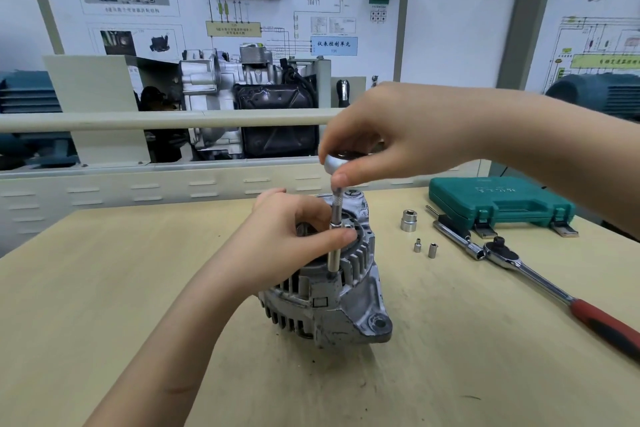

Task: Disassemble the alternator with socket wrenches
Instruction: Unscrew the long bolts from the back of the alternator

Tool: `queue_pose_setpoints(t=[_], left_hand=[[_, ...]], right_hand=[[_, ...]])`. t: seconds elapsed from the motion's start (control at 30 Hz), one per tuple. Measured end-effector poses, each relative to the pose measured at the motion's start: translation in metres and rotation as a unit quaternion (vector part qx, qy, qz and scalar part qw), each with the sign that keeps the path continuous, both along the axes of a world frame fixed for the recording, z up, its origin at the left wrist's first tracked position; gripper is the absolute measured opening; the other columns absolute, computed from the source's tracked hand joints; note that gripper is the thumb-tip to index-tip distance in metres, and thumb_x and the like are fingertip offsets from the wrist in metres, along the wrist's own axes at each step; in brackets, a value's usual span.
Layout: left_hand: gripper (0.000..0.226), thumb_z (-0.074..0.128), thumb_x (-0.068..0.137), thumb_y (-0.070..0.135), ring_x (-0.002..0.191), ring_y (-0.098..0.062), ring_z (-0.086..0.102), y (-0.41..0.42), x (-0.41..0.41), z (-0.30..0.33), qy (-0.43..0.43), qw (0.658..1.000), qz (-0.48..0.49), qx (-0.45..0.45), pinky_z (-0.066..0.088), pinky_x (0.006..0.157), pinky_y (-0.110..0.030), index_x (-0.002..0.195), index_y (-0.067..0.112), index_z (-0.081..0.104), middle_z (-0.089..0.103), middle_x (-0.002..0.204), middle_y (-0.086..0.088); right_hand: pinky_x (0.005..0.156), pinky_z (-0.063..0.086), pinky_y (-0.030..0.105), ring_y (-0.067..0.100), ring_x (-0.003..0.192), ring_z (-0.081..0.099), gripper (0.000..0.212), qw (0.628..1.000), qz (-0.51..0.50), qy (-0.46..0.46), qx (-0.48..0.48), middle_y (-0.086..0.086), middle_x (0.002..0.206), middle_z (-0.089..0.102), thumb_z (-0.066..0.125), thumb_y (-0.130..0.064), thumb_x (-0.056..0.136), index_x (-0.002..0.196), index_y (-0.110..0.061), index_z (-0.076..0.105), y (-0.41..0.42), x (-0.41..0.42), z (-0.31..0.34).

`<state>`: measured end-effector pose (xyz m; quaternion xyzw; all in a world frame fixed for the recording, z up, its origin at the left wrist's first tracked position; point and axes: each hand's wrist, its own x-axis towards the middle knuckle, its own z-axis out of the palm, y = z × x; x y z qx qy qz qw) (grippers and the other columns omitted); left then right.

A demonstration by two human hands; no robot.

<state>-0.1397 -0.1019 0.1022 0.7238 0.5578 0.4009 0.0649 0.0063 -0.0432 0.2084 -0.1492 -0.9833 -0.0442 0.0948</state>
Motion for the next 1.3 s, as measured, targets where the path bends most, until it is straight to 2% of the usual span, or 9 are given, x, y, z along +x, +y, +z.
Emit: queue_pose_setpoints(t=[0.2,0.3,0.4,0.57,0.77,0.9,1.03,1.17,1.3], left_hand=[[0.014,0.061,0.072,0.044,0.076,0.006,0.062,-0.004,-0.001,0.0049,-0.032,0.998,-0.051,-0.018,0.028,0.078,0.005,0.074,0.032,0.068,0.069,0.072,0.022],[0.021,0.061,0.071,0.047,0.074,0.003,0.061,-0.0011,-0.0002,0.0023,-0.013,1.0,-0.014,-0.004,0.014,0.101,-0.01,0.066,0.026,0.064,0.068,0.069,0.022],[0.025,0.071,0.073,0.034,0.069,0.006,0.055,0.0012,0.0016,-0.0018,-0.023,0.999,0.008,0.021,0.025,0.095,-0.029,0.057,0.023,0.055,0.06,0.058,0.024],[0.016,0.07,0.071,0.036,0.062,0.006,0.055,-0.0001,-0.0004,-0.0001,-0.071,0.997,-0.041,0.006,0.038,0.062,-0.007,0.06,0.028,0.062,0.061,0.058,0.021],[0.011,0.064,0.069,0.043,0.077,0.005,0.064,-0.0033,-0.0047,0.0039,-0.075,0.994,-0.071,-0.031,0.043,0.073,-0.005,0.074,0.035,0.068,0.07,0.076,0.02],[0.027,0.067,0.071,0.049,0.07,0.002,0.059,-0.0018,-0.0011,0.002,-0.013,1.0,-0.017,0.012,0.022,0.1,-0.018,0.056,0.028,0.057,0.066,0.065,0.019],[0.031,0.073,0.071,0.031,0.059,0.004,0.051,-0.0001,0.0008,-0.0007,-0.041,0.999,-0.007,0.032,0.034,0.067,-0.011,0.051,0.027,0.049,0.054,0.051,0.021],[0.027,0.073,0.072,0.029,0.053,0.004,0.051,0.0002,-0.0023,0.0002,-0.085,0.996,-0.032,0.015,0.036,0.053,-0.006,0.052,0.027,0.054,0.056,0.051,0.017],[0.019,0.064,0.066,0.043,0.078,0.0,0.065,-0.0014,-0.0067,0.0028,-0.099,0.99,-0.093,-0.034,0.048,0.072,-0.011,0.076,0.029,0.071,0.072,0.078,0.013]], right_hand=[[0.08,0.043,0.027,0.006,0.087,0.059,0.029,0.999,0.011,0.005,-0.038,-0.006,0.098,0.067,0.06,-0.028,0.084,0.112,-0.019,0.064,0.0003,0.0007,-0.0001],[0.07,0.044,0.022,0.006,0.074,0.055,0.03,1.0,0.01,0.012,-0.015,-0.008,0.083,0.066,0.06,-0.038,0.08,0.102,-0.019,0.067,-0.0008,-0.0023,-0.0006],[0.052,0.037,0.015,0.004,0.054,0.047,0.033,1.0,-0.003,0.027,-0.01,-0.013,0.058,0.056,0.055,-0.054,0.069,0.078,-0.023,0.064,-0.0015,-0.0029,-0.0026],[0.052,0.035,0.014,0.002,0.054,0.045,0.031,0.999,0.001,0.037,-0.017,-0.01,0.058,0.052,0.058,-0.046,0.077,0.084,-0.017,0.066,-0.0007,-0.0017,-0.0037],[0.084,0.046,0.031,0.008,0.089,0.061,0.03,0.998,0.003,0.029,-0.064,-0.007,0.098,0.068,0.062,-0.029,0.083,0.111,-0.02,0.066,-0.0003,0.0006,-0.0022],[0.061,0.043,0.016,0.002,0.066,0.054,0.029,0.998,0.007,0.037,-0.05,-0.01,0.074,0.064,0.063,-0.039,0.078,0.098,-0.019,0.07,-0.0025,-0.0012,-0.0023],[0.049,0.033,0.013,0.002,0.049,0.042,0.033,0.998,-0.006,0.058,-0.028,-0.01,0.051,0.047,0.06,-0.049,0.074,0.078,-0.017,0.066,-0.0043,-0.0038,-0.0057],[0.056,0.038,0.016,0.004,0.059,0.048,0.029,0.999,-0.003,0.049,-0.022,-0.008,0.065,0.058,0.061,-0.041,0.08,0.092,-0.016,0.069,-0.0047,-0.0044,-0.0054],[0.077,0.044,0.029,0.01,0.082,0.059,0.027,0.998,-0.007,0.041,-0.043,-0.001,0.091,0.068,0.061,-0.032,0.084,0.108,-0.02,0.067,-0.0038,-0.0021,-0.0053]])
